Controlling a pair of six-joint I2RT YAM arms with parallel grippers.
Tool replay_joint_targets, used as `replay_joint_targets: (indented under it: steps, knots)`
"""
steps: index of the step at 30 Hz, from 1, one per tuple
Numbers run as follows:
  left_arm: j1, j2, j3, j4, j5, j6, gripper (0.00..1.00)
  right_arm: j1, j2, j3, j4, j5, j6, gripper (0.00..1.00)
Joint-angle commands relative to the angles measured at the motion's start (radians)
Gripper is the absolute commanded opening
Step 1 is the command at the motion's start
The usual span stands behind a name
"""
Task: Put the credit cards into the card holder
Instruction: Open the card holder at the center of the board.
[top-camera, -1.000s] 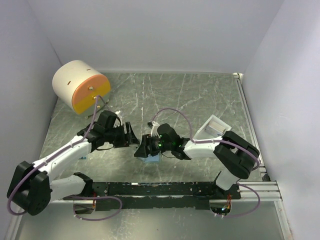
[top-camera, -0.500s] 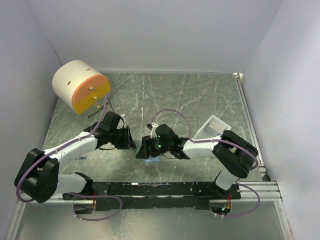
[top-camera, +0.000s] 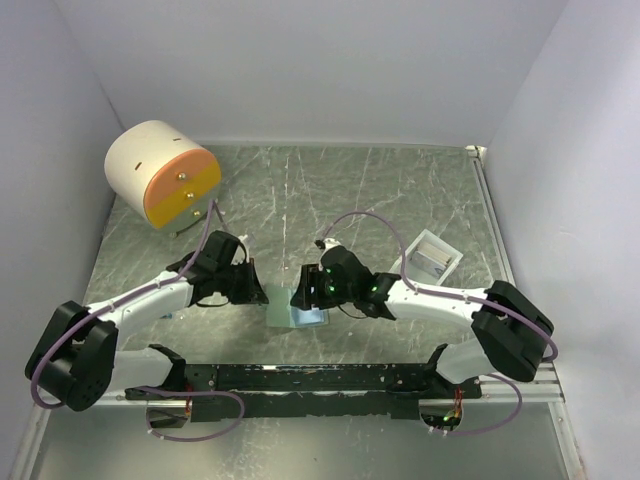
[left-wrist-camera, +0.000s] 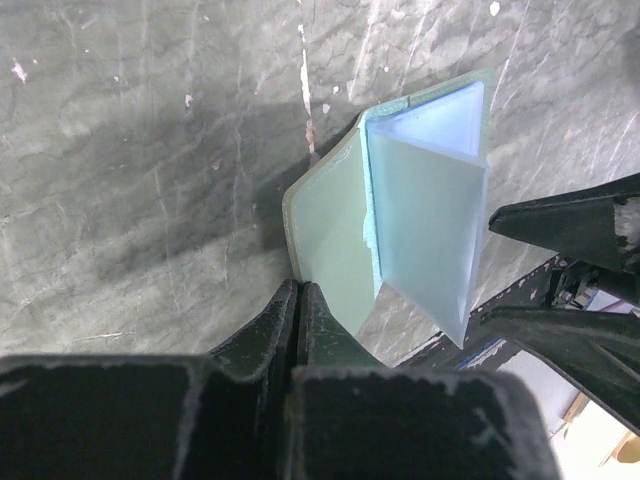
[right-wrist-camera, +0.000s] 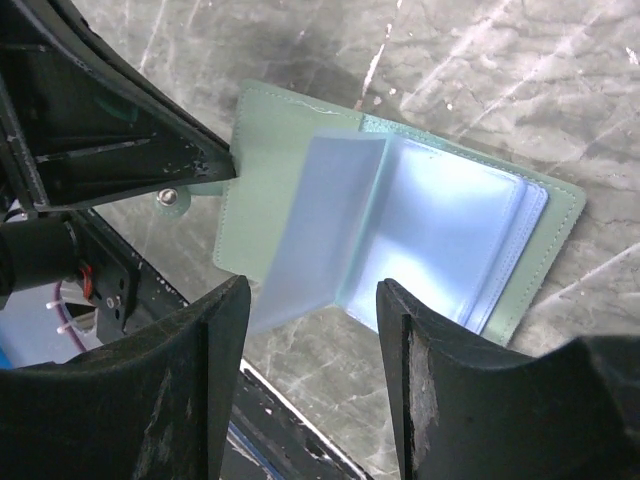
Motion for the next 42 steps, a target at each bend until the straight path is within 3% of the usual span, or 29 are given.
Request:
replay_joint_targets:
  steps: [1,6,12,25,42]
  knots:
    - [0.008,0.006,-0.018,0.078,0.044,-0.018,0.07,0.005,-0.002,-0.027,-0.019,0.032,0.036,0.54]
    - [0.007,0.015,-0.021,0.081,0.038,-0.019,0.07,0.003,-0.011,-0.052,-0.021,0.1,0.05,0.53]
    - [0.007,0.003,-0.024,0.073,0.038,-0.018,0.07,0.003,0.008,-0.055,-0.045,0.153,0.065,0.62]
    - [0.007,-0.001,-0.038,0.093,0.053,-0.031,0.07,0.004,0.049,-0.077,0.003,0.141,0.076,0.63]
    - [0.007,0.014,-0.043,0.1,0.05,-0.03,0.07,0.004,0.049,-0.068,0.043,0.108,0.053,0.51]
